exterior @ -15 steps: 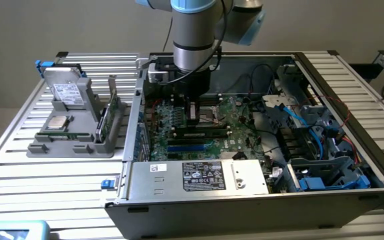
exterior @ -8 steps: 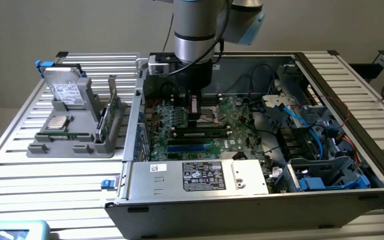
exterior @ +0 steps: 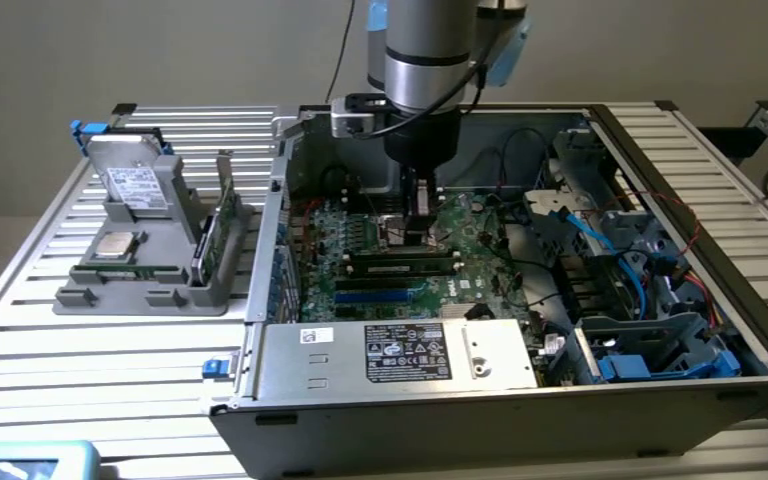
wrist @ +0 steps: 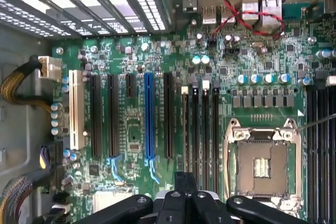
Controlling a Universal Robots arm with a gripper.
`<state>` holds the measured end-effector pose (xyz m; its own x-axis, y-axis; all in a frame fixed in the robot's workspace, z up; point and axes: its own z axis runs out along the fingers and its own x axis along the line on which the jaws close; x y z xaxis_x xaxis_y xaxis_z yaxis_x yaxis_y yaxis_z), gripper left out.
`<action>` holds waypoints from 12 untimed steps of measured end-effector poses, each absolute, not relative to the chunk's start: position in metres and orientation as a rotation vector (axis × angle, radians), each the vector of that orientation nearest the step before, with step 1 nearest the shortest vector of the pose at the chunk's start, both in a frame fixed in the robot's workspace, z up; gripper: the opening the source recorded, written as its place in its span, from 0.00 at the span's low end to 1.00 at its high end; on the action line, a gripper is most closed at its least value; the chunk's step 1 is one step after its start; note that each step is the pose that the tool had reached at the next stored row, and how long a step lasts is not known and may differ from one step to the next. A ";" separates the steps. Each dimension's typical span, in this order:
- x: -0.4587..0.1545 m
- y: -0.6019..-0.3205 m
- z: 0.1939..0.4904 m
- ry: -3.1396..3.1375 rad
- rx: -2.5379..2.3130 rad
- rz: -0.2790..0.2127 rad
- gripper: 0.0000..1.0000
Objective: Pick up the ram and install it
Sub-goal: 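Press down the ram until it locks into place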
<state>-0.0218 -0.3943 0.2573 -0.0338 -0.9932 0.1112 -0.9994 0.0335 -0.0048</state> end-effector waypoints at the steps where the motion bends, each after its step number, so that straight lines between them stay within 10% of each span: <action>1: -0.019 -0.394 0.258 -2.202 2.128 0.124 0.11; 12: -0.014 -0.394 0.258 -2.200 2.127 0.115 0.11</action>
